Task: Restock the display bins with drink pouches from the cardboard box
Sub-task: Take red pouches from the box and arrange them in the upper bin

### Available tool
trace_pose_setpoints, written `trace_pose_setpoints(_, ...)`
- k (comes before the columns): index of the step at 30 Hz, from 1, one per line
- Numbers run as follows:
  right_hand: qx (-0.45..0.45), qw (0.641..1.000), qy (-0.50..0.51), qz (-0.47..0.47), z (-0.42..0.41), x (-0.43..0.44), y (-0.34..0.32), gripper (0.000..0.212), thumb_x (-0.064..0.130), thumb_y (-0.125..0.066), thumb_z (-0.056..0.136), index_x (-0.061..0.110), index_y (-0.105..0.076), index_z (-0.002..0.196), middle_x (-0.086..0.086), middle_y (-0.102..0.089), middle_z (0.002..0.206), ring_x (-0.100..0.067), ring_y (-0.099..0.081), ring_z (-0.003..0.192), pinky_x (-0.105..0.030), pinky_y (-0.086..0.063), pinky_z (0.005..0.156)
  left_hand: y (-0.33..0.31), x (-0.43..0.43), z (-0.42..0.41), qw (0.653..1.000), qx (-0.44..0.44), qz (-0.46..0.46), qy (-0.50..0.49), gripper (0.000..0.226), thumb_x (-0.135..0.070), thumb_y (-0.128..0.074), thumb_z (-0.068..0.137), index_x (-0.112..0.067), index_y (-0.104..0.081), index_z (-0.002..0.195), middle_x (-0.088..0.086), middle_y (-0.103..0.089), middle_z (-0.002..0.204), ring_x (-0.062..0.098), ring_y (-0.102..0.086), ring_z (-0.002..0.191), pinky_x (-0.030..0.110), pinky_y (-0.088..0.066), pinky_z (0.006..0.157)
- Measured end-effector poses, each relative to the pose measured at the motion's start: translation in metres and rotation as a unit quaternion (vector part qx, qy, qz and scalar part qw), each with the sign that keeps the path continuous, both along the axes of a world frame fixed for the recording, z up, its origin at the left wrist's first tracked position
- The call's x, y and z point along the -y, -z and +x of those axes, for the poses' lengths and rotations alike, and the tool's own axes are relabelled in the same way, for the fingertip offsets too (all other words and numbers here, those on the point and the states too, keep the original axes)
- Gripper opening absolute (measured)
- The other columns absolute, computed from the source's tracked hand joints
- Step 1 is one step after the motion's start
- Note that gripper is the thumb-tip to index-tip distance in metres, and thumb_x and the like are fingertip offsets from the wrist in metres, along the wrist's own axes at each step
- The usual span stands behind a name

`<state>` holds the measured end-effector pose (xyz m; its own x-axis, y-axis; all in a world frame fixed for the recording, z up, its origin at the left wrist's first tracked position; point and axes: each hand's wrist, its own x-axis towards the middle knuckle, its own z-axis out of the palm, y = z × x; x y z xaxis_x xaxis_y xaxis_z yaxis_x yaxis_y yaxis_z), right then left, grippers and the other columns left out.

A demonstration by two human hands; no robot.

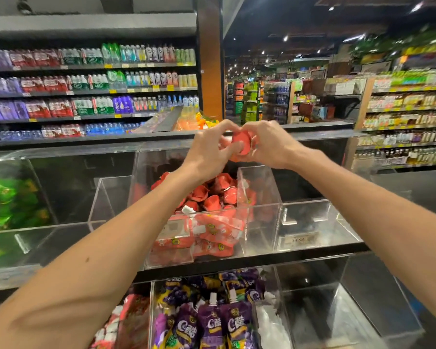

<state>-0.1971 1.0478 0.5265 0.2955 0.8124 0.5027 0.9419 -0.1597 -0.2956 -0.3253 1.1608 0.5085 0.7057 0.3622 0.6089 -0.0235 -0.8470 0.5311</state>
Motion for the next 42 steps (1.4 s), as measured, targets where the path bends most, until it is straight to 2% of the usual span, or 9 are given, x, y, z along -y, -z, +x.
trace_pose_setpoints(5, -0.122, 0.992, -0.016, -0.04, 0.016, -0.007, 0.018, 0.036, 0.028, -0.072, 0.087, 0.018, -0.064, 0.12, 0.001, -0.073, 0.107, -0.013, -0.068, 0.097, -0.034, -0.056, 0.087, 0.027, -0.018, 0.017, 0.997, 0.001, -0.011, -0.07, 0.011, -0.025, -0.073, 0.091, -0.023, -0.067, 0.1, 0.0, -0.072, 0.084, 0.011, -0.068, 0.078, 0.031, -0.055, 0.072)
trace_pose_setpoints(14, 0.016, 0.995, 0.085, -0.051, 0.027, -0.048, 0.035, 0.022, 0.005, -0.07, 0.089, 0.016, -0.077, 0.107, -0.011, -0.071, 0.111, -0.028, -0.067, 0.099, -0.041, -0.056, 0.087, 0.055, -0.03, 0.045, 0.99, -0.01, 0.017, -0.139, 0.016, -0.026, -0.069, 0.094, -0.012, -0.069, 0.102, 0.01, -0.075, 0.094, 0.026, -0.07, 0.087, 0.032, -0.05, 0.074)
trace_pose_setpoints(19, -0.04, 0.99, 0.112, -0.08, 0.03, -0.053, 0.039, 0.017, 0.006, -0.069, 0.09, 0.01, -0.076, 0.104, -0.009, -0.072, 0.102, -0.024, -0.068, 0.092, -0.037, -0.058, 0.083, 0.065, -0.033, 0.052, 0.977, -0.06, 0.092, -0.185, 0.016, -0.029, -0.067, 0.094, -0.017, -0.067, 0.105, 0.011, -0.072, 0.101, 0.031, -0.066, 0.096, 0.037, -0.048, 0.079)
trace_pose_setpoints(23, -0.014, 0.972, 0.128, -0.195, 0.026, -0.055, 0.033, 0.021, 0.001, -0.068, 0.088, 0.009, -0.067, 0.108, -0.011, -0.067, 0.099, -0.023, -0.066, 0.079, -0.031, -0.055, 0.061, 0.062, -0.027, 0.053, 0.973, -0.122, 0.123, -0.151, 0.018, -0.028, -0.072, 0.091, -0.019, -0.069, 0.106, 0.007, -0.072, 0.104, 0.027, -0.067, 0.097, 0.037, -0.051, 0.077)
trace_pose_setpoints(25, -0.016, 0.97, 0.121, -0.21, 0.025, -0.053, 0.033, 0.026, -0.001, -0.068, 0.087, 0.008, -0.067, 0.111, -0.012, -0.067, 0.102, -0.026, -0.067, 0.085, -0.033, -0.057, 0.068, 0.064, -0.029, 0.051, 0.976, -0.142, 0.094, -0.137, 0.02, -0.023, -0.076, 0.088, -0.019, -0.071, 0.107, 0.005, -0.073, 0.105, 0.024, -0.069, 0.096, 0.038, -0.056, 0.08)
trace_pose_setpoints(32, -0.014, 0.987, 0.133, -0.085, 0.003, -0.025, 0.047, 0.032, -0.004, -0.053, 0.091, 0.007, -0.071, 0.116, -0.018, -0.067, 0.119, -0.036, -0.064, 0.106, -0.046, -0.053, 0.093, 0.044, -0.022, 0.01, 0.955, -0.131, -0.262, 0.055, 0.029, 0.008, -0.06, 0.092, -0.015, -0.071, 0.106, 0.016, -0.073, 0.107, 0.023, -0.072, 0.099, 0.035, -0.062, 0.08)
trace_pose_setpoints(35, -0.015, 0.99, 0.14, -0.004, -0.013, 0.0, 0.056, 0.032, 0.007, -0.052, 0.095, 0.01, -0.07, 0.121, -0.012, -0.067, 0.124, -0.032, -0.06, 0.116, -0.043, -0.047, 0.099, 0.041, -0.012, -0.003, 0.967, -0.086, -0.236, 0.037, 0.022, 0.001, -0.061, 0.094, -0.018, -0.072, 0.098, 0.013, -0.075, 0.098, 0.029, -0.073, 0.095, 0.035, -0.062, 0.076)
trace_pose_setpoints(38, -0.062, 0.984, 0.149, 0.081, -0.036, 0.047, 0.069, 0.021, 0.022, -0.06, 0.093, 0.013, -0.074, 0.106, -0.006, -0.072, 0.105, -0.024, -0.065, 0.098, -0.04, -0.05, 0.089, 0.039, 0.016, -0.011, 0.984, 0.039, -0.172, 0.003, 0.013, -0.02, -0.067, 0.093, -0.026, -0.071, 0.082, 0.001, -0.072, 0.075, 0.016, -0.069, 0.068, 0.03, -0.056, 0.063)
trace_pose_setpoints(42, -0.161, 0.953, 0.203, 0.156, -0.084, 0.152, 0.117, 0.017, 0.035, -0.07, 0.088, 0.023, -0.07, 0.075, 0.009, -0.068, 0.07, -0.006, -0.06, 0.065, -0.03, -0.05, 0.069, 0.071, 0.106, -0.033, 0.978, 0.055, -0.107, 0.169, 0.02, -0.025, -0.068, 0.091, -0.022, -0.067, 0.072, -0.002, -0.06, 0.059, 0.007, -0.052, 0.054, 0.025, -0.04, 0.052)
